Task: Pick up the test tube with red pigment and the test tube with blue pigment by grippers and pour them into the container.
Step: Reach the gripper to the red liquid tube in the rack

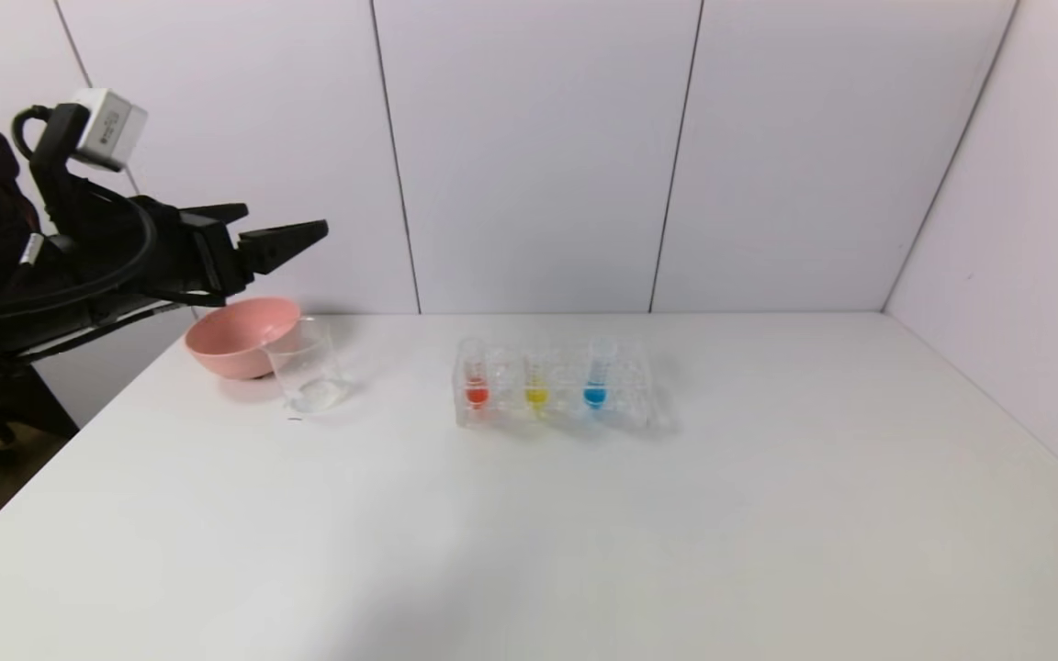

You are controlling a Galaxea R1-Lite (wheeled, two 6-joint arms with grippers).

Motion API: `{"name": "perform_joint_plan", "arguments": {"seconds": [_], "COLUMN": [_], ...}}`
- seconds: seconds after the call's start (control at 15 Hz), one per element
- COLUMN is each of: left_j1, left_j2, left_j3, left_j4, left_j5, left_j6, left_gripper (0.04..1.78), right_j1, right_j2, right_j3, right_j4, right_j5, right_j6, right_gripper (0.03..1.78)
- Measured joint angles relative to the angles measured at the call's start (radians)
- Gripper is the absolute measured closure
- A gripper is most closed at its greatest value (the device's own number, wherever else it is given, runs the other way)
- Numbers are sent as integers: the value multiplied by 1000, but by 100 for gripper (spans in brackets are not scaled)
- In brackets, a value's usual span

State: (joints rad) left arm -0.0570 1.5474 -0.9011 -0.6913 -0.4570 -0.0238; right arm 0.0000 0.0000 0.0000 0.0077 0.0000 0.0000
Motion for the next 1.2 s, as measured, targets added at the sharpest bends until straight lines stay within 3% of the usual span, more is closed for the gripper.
{"name": "perform_joint_plan", "arguments": {"seconds": [0.27, 0.67, 0.87, 1.2], "left_j1": [-12, -33, -39, -41], "left_j2": [64, 147, 199, 266], "left_j3": [-16, -40, -37, -32], "left_j4": [-22, -68, -161, -167], "left_j5": [-187, -304, -417, -591], "left_j6": [8, 20, 30, 116], "left_gripper": [6, 6, 6, 6], "right_j1": [0, 0, 0, 0], "right_j2": [0, 0, 0, 0], "right_j3": [0, 0, 0, 0], "right_j4": [0, 0, 0, 0], "right_j5": [0, 0, 0, 0], "right_j6": [0, 0, 0, 0], "right_gripper": [4, 4, 4, 4]}}
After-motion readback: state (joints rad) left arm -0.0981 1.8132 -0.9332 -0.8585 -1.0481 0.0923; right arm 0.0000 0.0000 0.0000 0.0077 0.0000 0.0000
